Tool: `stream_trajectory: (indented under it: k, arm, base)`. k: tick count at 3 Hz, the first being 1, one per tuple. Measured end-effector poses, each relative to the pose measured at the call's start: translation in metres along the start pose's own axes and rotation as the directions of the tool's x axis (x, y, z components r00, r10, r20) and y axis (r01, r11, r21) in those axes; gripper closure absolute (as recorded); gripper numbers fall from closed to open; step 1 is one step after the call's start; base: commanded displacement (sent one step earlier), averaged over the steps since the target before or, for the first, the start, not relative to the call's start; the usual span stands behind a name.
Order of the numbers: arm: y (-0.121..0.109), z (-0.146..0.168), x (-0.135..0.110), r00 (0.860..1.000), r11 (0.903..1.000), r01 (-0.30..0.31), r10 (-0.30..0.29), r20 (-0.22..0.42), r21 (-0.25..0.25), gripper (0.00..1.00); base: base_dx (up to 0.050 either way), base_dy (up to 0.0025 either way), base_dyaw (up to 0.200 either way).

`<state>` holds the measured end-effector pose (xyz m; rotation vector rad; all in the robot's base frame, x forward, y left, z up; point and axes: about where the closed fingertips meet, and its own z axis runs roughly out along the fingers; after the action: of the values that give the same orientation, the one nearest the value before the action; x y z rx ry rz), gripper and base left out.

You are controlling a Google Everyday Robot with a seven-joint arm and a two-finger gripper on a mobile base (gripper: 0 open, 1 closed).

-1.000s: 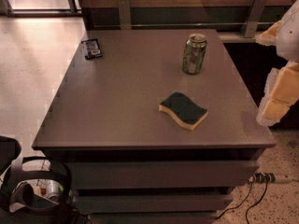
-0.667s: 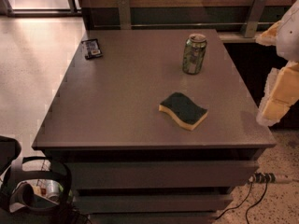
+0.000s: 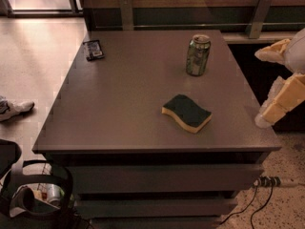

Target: Move sponge near rxbar blueberry

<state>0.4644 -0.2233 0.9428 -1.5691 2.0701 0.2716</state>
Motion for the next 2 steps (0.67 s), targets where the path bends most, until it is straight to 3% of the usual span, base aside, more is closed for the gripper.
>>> stream_trajectory:
  k: [1,2]
  arm:
    - [-0.001,0.018,-0.006,0.98,0.9996,-0.003,0.009,0.199,-0.029,0.0]
    - [0.004,0.032,-0.019,0.93,0.9996,0.016,-0.005,0.368,-0.025,0.0]
  base:
    - [0.0,0.0,0.0]
    - [0.0,0.0,0.0]
